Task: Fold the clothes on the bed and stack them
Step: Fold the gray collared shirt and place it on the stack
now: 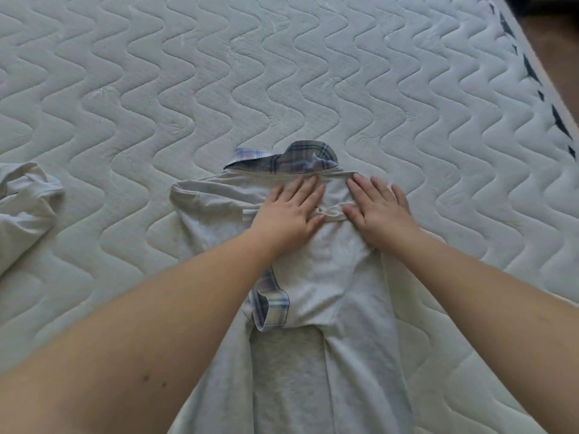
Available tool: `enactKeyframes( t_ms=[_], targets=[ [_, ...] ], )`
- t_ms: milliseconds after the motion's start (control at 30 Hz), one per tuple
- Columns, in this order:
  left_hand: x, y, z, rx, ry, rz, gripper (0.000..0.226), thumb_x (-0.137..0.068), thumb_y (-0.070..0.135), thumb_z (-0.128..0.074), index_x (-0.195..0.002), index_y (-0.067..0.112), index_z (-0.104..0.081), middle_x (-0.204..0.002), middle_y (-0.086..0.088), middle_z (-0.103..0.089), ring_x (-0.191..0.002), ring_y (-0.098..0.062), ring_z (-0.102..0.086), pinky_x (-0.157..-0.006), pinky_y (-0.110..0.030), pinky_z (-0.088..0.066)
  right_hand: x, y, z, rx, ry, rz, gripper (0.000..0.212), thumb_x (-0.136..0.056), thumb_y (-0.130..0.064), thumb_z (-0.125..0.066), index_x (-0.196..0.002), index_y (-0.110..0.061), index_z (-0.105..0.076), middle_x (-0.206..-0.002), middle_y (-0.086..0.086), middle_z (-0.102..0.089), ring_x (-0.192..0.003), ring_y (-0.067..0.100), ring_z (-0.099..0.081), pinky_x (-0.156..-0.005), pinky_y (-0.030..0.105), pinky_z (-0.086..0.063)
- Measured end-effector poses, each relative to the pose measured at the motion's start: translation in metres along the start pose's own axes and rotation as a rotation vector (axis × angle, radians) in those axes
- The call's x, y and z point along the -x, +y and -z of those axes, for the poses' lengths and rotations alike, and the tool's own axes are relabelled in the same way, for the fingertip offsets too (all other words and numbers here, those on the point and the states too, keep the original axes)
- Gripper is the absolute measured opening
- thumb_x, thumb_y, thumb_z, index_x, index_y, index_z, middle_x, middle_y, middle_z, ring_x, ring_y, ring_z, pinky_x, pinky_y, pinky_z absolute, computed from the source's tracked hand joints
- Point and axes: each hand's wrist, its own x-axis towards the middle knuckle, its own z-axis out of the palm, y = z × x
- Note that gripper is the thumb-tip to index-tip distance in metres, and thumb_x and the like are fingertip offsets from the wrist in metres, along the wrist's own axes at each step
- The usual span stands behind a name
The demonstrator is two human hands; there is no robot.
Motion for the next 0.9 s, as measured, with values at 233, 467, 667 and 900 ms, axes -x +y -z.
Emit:
enactKeyframes(
  t_ms=[233, 467, 667, 900],
  targets=[
    [-0.006, -0.001, -0.003, 0.042, -0.019, 0.000, 0.060, -0.100, 0.057, -0.012, -0.155, 0.035, -0.004, -0.164, 0.010, 0.000, -0.150, -0.011, 0.002, -0.120, -0.040, -0.001, 0.030, 0.011, -0.014, -0.134, 0.233, 0.037, 0.046, -0.100, -0.042, -0.046, -0.143, -0.027, -0.046, -0.156, -0.003, -0.035, -0.148, 0.019, -0.020, -0.117, 0.038, 0.000],
    [-0.059, 0.009, 0.052, -0.059, 0.241, -0.099, 0.040, -0.094, 0.010, -0.045, -0.132, 0.019, -0.050, -0.138, -0.003, -0.044, -0.124, -0.028, -0.041, -0.096, -0.039, -0.030, 0.029, 0.019, -0.001, -0.203, 0.398, 0.012, 0.023, -0.096, -0.028, -0.056, -0.117, -0.028, -0.066, -0.124, -0.007, -0.061, -0.122, 0.023, -0.045, -0.097, 0.039, -0.020],
    [-0.099, 0.016, 0.069, -0.342, 0.094, -0.218, 0.020, -0.098, 0.022, -0.050, -0.111, 0.030, -0.063, -0.116, 0.004, -0.061, -0.115, -0.022, -0.048, -0.096, -0.042, -0.026, 0.016, 0.033, 0.016, -0.064, 0.244, 0.153, 0.024, -0.098, -0.041, -0.049, -0.108, -0.027, -0.066, -0.111, -0.012, -0.066, -0.109, 0.022, -0.048, -0.082, 0.035, -0.018],
    [-0.115, 0.010, 0.074, -0.243, 0.039, 0.008, 0.027, -0.100, 0.044, -0.047, -0.111, 0.031, -0.068, -0.116, -0.003, -0.060, -0.117, -0.028, -0.043, -0.098, -0.047, -0.023, 0.005, 0.041, 0.033, -0.057, 0.134, 0.041, 0.042, -0.101, -0.051, -0.033, -0.098, -0.019, -0.061, -0.108, -0.001, -0.062, -0.110, 0.025, -0.047, -0.089, 0.037, -0.027]
  ],
)
